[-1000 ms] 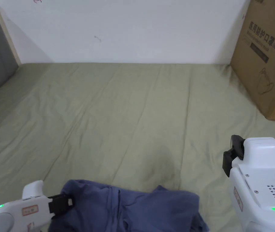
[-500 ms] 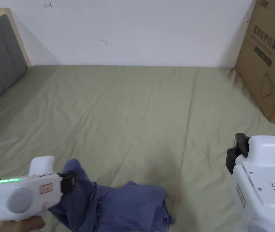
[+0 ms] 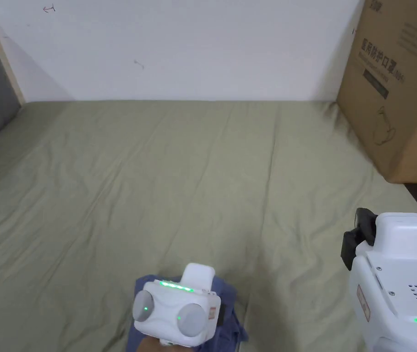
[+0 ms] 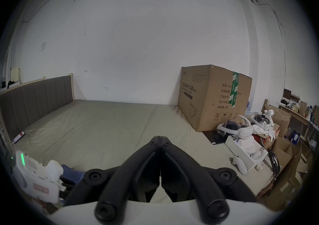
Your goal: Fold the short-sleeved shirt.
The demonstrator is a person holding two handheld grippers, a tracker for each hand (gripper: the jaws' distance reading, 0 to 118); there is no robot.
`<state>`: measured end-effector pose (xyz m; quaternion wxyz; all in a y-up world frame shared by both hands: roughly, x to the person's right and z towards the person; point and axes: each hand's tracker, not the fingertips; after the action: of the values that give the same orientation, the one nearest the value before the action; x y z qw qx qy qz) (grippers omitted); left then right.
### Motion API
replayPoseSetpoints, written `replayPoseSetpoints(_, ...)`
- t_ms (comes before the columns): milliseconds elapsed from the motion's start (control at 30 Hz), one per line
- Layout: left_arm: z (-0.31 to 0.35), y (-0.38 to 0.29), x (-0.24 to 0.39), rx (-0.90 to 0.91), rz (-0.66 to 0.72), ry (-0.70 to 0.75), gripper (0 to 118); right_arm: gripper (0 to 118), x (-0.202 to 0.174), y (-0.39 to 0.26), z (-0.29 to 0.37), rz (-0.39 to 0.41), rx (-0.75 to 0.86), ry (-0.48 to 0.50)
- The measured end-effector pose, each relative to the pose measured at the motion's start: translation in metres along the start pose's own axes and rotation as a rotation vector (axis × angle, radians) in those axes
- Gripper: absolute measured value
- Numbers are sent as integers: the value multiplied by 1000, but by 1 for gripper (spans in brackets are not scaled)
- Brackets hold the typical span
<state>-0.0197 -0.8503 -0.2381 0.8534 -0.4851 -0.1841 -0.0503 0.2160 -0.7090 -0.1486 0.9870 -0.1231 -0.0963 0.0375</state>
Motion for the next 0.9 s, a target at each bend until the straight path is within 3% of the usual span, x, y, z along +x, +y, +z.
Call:
replayPoseSetpoints(67,-2,-4,6,13,-16,17,31,0,2,-2,-1,-2,-6,-5)
replayPoseSetpoints(133,7,-4,7,21,8,-70,78,0,3,-2,-1,-4,-11,-8)
replayPoseSetpoints(200,14,-3,4,35,70,-148,108,0,3,-2,-1,-7,-14,-9)
replayPoseSetpoints(333,45,-2,-9,181,135,-187,109,0,1,-1,-3,-11,-11,-4)
replayPoseSetpoints(467,81,-4,-28,381,168,-117,109,0,-3,2,-3,-8,-6,10)
replayPoseSetpoints(533,92,-7,-38,477,166,-34,103,0,-4,3,-3,-4,-2,13)
replayPoseSetpoints(567,95,-10,-44,511,167,9,93,0,-5,3,-3,-3,-1,16)
replayPoseSetpoints(667,93,-15,-58,511,168,86,1,0,-6,4,-3,-5,1,21)
replayPoseSetpoints(733,82,-19,-67,465,185,82,0,0,-7,4,-4,-5,0,24)
replayPoseSetpoints(800,69,-23,-75,394,253,-23,0,0,-7,4,-4,-4,-2,25)
replayPoseSetpoints(900,44,-30,-72,324,294,-29,0,0,-7,2,-5,-5,-7,24)
